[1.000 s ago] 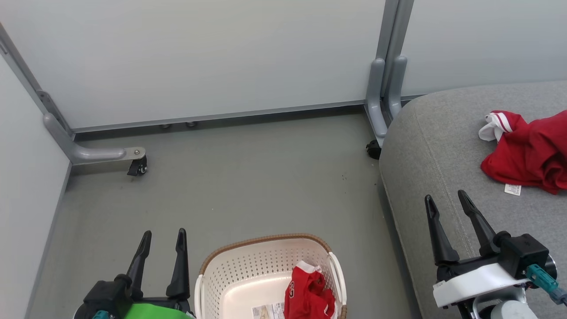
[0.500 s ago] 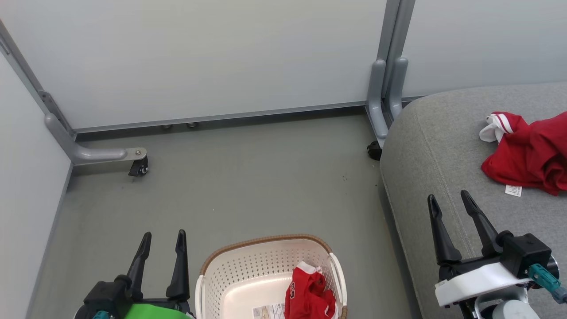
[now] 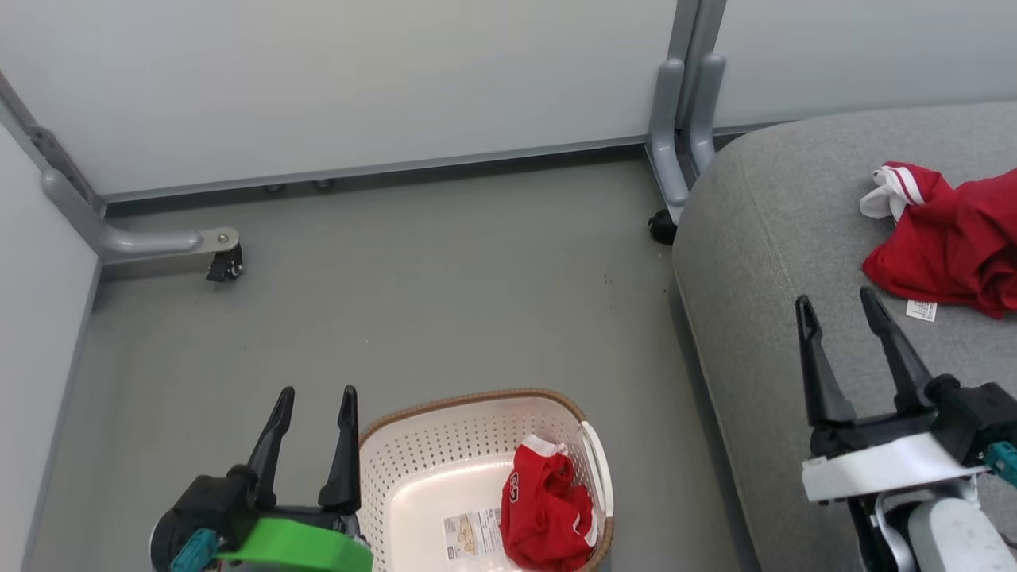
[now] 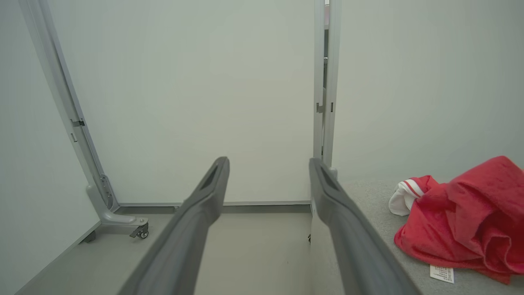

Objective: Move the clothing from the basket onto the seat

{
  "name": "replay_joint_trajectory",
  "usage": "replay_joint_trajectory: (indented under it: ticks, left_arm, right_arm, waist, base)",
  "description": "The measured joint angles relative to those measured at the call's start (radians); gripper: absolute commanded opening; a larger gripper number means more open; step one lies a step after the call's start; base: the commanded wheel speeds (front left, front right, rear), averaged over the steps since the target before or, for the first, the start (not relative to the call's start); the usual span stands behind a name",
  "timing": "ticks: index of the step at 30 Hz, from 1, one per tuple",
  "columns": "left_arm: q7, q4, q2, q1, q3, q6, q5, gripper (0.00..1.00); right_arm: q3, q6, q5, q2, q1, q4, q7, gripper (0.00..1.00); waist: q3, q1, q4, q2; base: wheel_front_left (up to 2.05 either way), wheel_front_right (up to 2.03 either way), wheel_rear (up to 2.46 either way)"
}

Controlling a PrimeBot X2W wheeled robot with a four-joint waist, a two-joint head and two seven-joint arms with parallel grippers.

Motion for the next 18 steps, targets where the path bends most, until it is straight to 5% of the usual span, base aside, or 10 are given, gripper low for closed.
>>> replay_joint_trajectory:
  ticks: [18]
  left_arm:
    - [0.000,0.436,0.044,-0.452,-0.282,0.000,-0.057,1.00]
  right_arm:
    - [-0.080,0.000,-0.046,0.044,-0.190,-0.148,0.000,1.00]
  waist:
    - [0.364,0.0001,-0.083,0.0000]
  base:
    - [0.00,0.00,0.00]
